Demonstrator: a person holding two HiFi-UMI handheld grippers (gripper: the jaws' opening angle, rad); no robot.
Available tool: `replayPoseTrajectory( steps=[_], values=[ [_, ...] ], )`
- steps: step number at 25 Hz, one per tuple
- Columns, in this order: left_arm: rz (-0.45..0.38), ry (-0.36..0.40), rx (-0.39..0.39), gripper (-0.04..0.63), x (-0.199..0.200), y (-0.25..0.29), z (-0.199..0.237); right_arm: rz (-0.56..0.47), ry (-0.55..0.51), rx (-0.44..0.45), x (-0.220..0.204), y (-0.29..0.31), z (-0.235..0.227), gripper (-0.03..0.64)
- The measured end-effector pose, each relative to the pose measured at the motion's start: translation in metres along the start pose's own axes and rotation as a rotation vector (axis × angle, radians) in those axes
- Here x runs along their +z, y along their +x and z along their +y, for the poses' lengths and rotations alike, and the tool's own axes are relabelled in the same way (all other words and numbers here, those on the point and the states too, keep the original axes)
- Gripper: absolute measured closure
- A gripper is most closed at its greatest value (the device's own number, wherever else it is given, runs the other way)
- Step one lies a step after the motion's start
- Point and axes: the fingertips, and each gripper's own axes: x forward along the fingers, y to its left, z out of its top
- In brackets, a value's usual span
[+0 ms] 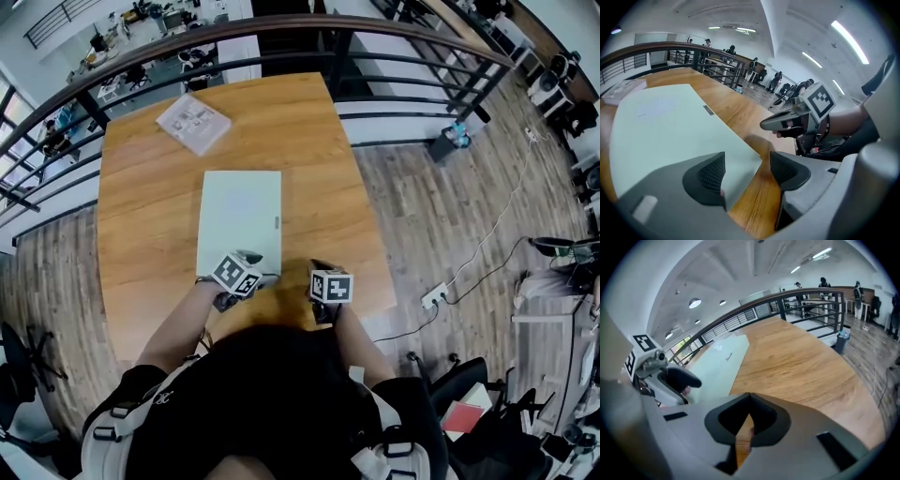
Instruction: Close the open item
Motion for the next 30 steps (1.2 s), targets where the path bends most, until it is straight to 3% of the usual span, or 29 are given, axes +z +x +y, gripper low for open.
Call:
replayPoseTrajectory(
  steps=[3,7,11,16,20,25,30],
  values=[
    [-0.039,-0.061,-0.017,0.296,0.002,-0.002,0.005,-0.102,0.003,-0.007,0.026,-0.017,0.005,0.612],
    [-0.130,-0.167,-0.056,0.302,0.009,-0.010,0.009,-0.199,-0.086,-0.022,0.065,-0.036,0.018,0.612],
    [-0.356,-0.147,-0.006,0.379,0.047,-0.045,0.008,-0.315,-0.150,-0.032,0.108,-0.061,0.028,0.612],
    [-0.625,-0.079,0.258,0.566,0.090,-0.132,0.018,-0.481,-0.194,-0.029,0.153,-0.102,0.048,0.612],
    [-0.759,-0.090,0.448,0.592,0.092,-0.198,0.031,-0.622,-0.237,-0.060,0.183,-0.138,0.060,0.613],
    [-0.780,-0.079,0.704,0.592,0.069,-0.242,0.061,-0.721,-0.350,-0.107,0.199,-0.162,0.076,0.614],
    [-0.790,-0.144,0.773,0.592,0.045,-0.260,0.076,-0.732,-0.371,-0.136,0.196,-0.161,0.076,0.614]
  ],
)
